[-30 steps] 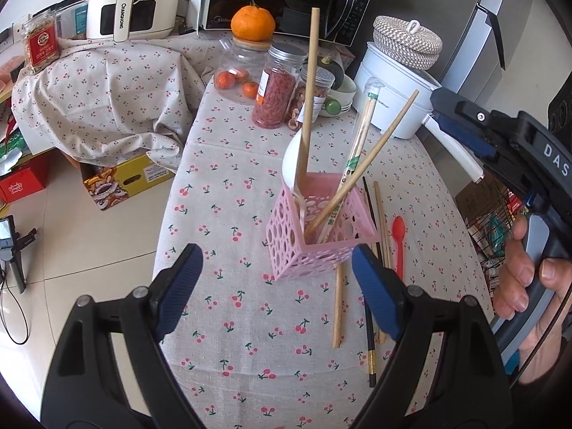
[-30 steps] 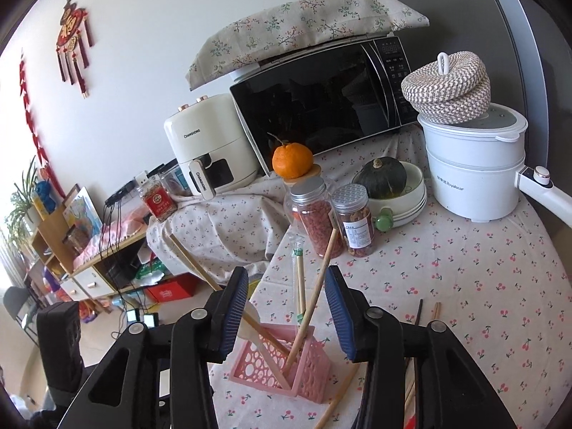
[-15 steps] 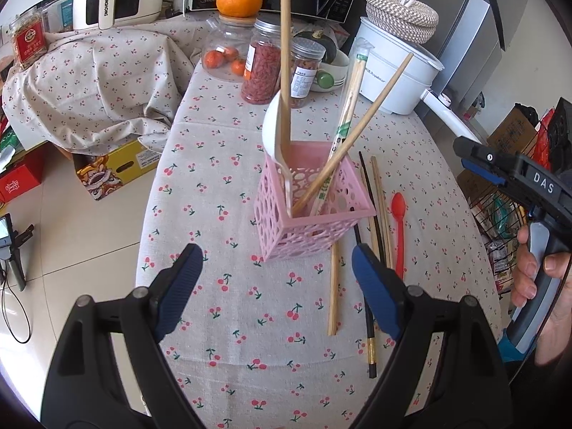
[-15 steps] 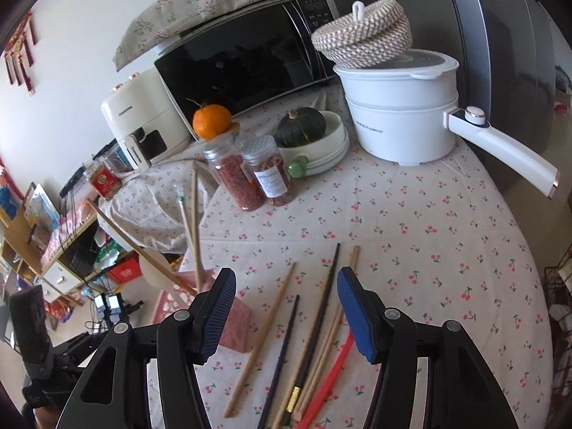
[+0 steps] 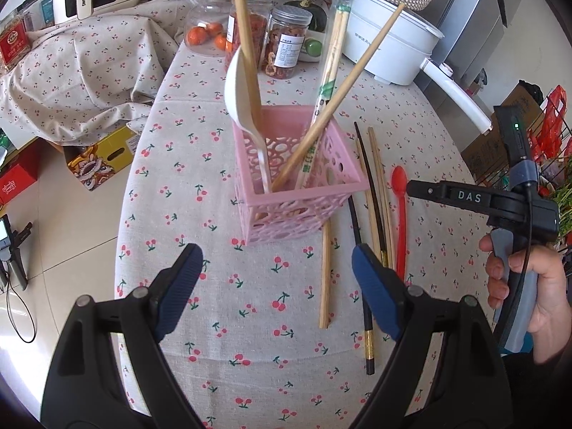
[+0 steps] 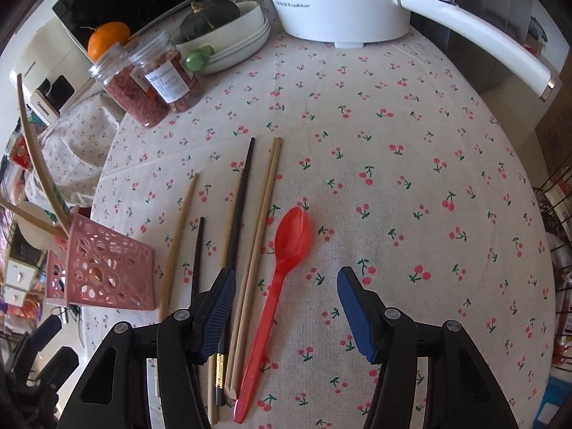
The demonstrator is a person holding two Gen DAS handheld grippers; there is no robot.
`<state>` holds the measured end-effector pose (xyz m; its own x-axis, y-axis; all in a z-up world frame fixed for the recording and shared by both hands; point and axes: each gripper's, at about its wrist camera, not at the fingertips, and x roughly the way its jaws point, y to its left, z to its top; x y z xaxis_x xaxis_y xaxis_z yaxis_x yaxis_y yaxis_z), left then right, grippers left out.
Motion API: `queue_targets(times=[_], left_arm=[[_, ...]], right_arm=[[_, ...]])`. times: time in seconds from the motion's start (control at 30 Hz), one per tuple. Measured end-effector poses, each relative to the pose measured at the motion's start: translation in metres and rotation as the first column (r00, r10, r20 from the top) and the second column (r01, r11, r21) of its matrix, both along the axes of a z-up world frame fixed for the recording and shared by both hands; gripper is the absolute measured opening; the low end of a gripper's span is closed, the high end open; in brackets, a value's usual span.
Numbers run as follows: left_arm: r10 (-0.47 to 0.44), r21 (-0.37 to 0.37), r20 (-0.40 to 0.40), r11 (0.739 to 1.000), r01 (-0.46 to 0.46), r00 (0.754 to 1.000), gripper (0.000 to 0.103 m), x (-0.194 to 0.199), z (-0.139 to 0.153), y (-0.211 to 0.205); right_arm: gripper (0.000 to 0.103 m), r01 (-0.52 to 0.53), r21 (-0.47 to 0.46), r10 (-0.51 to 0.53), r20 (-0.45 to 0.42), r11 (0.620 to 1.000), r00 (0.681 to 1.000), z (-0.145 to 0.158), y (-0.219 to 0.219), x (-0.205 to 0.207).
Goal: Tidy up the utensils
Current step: 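Grasp the red plastic spoon by its handle with the right gripper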
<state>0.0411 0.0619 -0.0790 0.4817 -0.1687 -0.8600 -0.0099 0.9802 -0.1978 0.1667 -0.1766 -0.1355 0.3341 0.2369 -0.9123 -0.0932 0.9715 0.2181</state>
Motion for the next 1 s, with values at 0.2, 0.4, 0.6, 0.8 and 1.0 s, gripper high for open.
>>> queue_targets(times=[0.2, 0.4, 0.6, 0.8, 1.0], left_arm=[[-0.032, 0.006, -0.005, 0.999, 0.032, 0.999, 0.085, -0.001, 0.001, -0.009], [-0.073, 0.033, 0.003, 0.997, 0.073, 0.997, 0.085, -0.003, 0.003, -0.023], [-0.125, 0.044, 0.036, 0.991, 0.124, 0.991, 0.085, -0.009, 0.012, -0.050], [-0.246, 0.100, 0.046, 0.965, 0.241, 0.968, 0.069, -0.006, 0.014, -0.105], [-0.309, 0.135, -0.018, 0.942, 0.309, 0.951, 0.034, 0.032, 0.001, -0.148]], right_arm=[[0.034, -0.006, -0.037, 0.004, -0.060, 0.999, 0.998, -0.019, 0.007, 0.005], [0.011, -0.042, -0.057, 0.039, -0.056, 0.997, 0.998, -0.023, 0.016, 0.004], [0.008, -0.051, -0.047, 0.050, -0.026, 0.998, 0.998, -0.012, 0.006, 0.002], [0.008, -0.012, -0.021, 0.012, 0.009, 1.000, 1.000, 0.005, -0.036, -0.002], [0.008, 0.038, 0.033, -0.038, 0.011, 0.999, 0.999, 0.014, -0.085, -0.003]])
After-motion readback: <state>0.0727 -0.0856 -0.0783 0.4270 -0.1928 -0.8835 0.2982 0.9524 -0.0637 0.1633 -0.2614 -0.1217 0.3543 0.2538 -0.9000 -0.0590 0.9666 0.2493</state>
